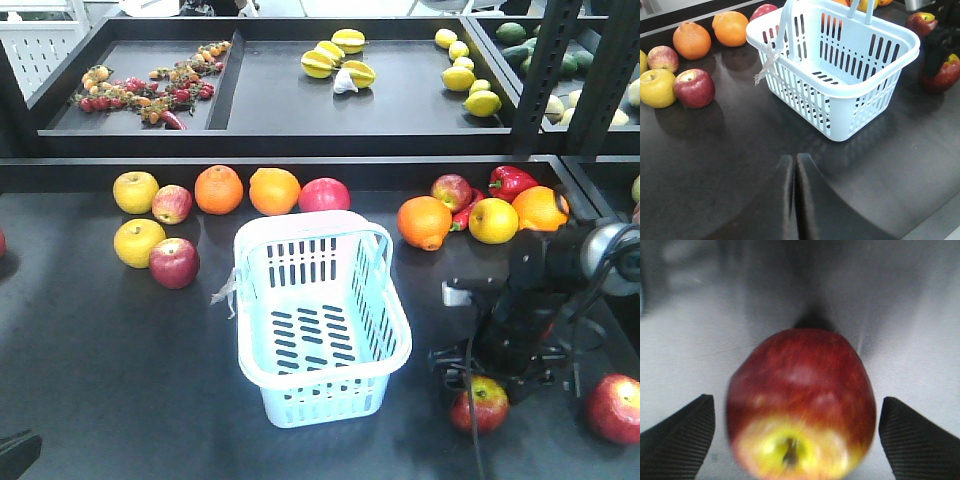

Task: Pick three apples into basket with both arms
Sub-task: 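Reach the right gripper to a red apple and grasp it, then carry the red apple over the basket and release it inside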

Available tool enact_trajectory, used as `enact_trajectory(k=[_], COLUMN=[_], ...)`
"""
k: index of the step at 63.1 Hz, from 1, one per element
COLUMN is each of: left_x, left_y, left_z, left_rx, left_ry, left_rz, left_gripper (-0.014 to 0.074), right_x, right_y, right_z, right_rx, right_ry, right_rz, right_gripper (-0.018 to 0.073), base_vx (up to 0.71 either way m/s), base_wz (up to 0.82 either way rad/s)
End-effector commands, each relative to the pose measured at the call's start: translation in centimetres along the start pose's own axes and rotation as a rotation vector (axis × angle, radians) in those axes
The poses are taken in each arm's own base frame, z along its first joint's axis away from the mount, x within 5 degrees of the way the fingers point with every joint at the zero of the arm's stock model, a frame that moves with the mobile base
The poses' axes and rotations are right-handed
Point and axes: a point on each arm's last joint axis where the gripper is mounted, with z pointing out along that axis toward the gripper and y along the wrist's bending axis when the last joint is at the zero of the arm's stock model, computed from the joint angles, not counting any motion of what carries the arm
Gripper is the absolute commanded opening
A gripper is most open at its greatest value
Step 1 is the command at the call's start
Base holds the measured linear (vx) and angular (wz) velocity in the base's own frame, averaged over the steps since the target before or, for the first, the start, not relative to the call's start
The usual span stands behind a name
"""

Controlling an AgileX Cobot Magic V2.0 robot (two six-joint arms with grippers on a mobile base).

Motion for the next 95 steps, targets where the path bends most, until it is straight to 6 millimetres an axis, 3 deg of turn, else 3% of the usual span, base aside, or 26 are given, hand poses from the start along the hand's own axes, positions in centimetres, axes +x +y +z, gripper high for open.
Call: enact_trajectory(k=[1,11,26,31,39,52,63,71,81,95], left_x=[-1.5,-1.5,-1.5,-1.5,-1.5,-1.5,-1.5,-1.5,-1.5,-1.5], left_y=[0.2,0.2,0.2,0.2,0.2,0.2,0.2,0.2,0.2,0.2], left_z=[-0.3,-0.3,-0.3,-0.3,-0.3,-0.3,-0.3,-0.3,-0.3,-0.3], left_rx=[-0.016,-0.016,-0.016,-0.016,-0.016,-0.016,-0.016,-0.016,-0.016,-0.016], left_ry=[-0.094,-0.094,-0.094,-0.094,-0.094,-0.094,-0.094,-0.094,-0.094,-0.094], left_rz=[-0.021,-0.021,-0.021,-0.021,-0.021,-0.021,-0.021,-0.021,-0.021,-0.021], left_gripper=[-0.0008,-0.0008,-0.0008,-0.0008,-0.0008,-0.0008,-0.0008,-0.0008,-0.0008,-0.0008], right_x=[-0.6,-0.7,-0.2,0.0,1.0,4.2,6.3,6.1,4.5,0.7], right_y=[0.2,0.2,0.3,0.4,0.8,1.9,4.3,7.3,11.6,14.4], right_z=[-1.6,-1.6,-2.8,-4.6,-8.5,-16.0,-19.5,-19.5,-16.7,-14.0], right_rx=[0.000,0.001,0.000,0.007,0.011,-0.010,-0.233,-0.387,-0.395,-0.373], right_ry=[-0.063,-0.065,-0.047,-0.067,-0.156,-0.366,-0.496,-0.533,-0.550,-0.590], right_rz=[-0.009,-0.009,-0.040,-0.056,-0.071,-0.096,-0.166,-0.245,-0.312,-0.330], right_gripper=[0.0596,0.0467,0.0163,0.0078,0.0015,0.0010,0.0012,0.0012,0.0012,0.0015], base_vx=[0.00,0.00,0.00,0.00,0.00,0.00,0.00,0.00,0.00,0.00], base_wz=[0.00,0.00,0.00,0.00,0.00,0.00,0.00,0.00,0.00,0.00])
